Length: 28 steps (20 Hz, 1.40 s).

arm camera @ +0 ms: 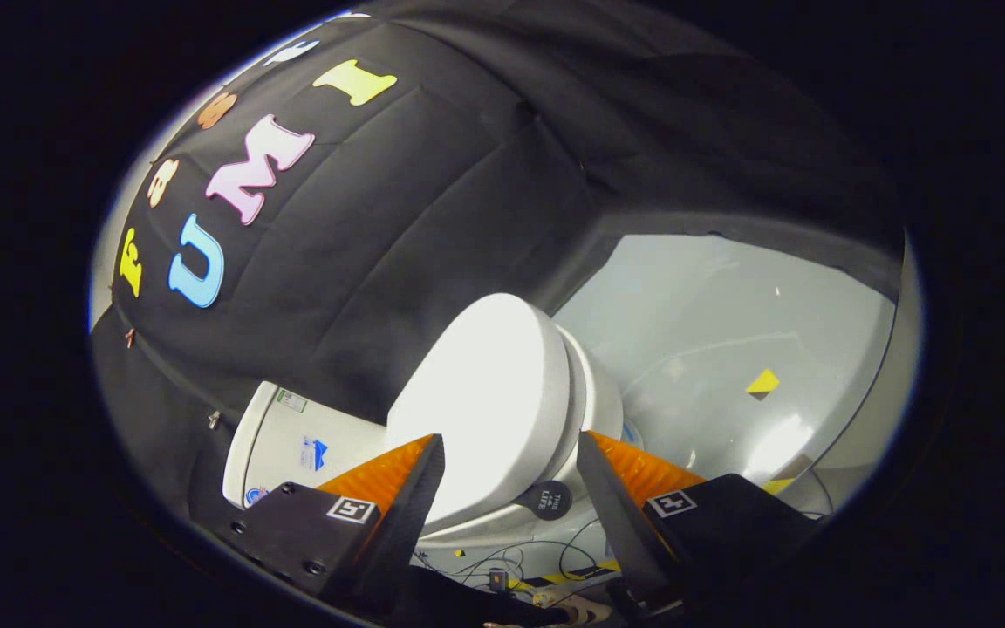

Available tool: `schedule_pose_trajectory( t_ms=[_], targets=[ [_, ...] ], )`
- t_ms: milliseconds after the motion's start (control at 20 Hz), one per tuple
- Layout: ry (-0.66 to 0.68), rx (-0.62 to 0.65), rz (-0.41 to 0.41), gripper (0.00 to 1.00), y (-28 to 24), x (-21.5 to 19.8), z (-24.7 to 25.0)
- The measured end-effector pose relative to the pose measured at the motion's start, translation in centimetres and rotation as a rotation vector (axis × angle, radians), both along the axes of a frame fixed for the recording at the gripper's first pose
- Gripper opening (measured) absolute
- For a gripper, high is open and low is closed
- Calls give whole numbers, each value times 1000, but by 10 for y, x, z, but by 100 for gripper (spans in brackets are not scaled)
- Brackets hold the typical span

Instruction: Open the toilet lid.

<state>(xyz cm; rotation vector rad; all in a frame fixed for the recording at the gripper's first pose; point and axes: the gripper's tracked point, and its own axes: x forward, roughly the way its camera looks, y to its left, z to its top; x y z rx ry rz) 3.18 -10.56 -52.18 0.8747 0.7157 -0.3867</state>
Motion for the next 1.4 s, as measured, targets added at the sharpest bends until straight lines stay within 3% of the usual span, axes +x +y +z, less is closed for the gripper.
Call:
schedule_pose_trajectory(
  t_ms=[300,500,550,700,850,1050,1400],
  targets=[
    [66,122,-25,95,12,-19,-51],
    [87,189,-51,86,16,-21,-75],
    [89,203,-48,72,19,-19,-80],
    [71,234,-27,68,30,-11,-82],
    [95,238,-2,40,40,-10,-90],
    [62,268,-11,12,37,-5,-82],
    [53,266,-20,12,39,-6,-75]
  ],
)
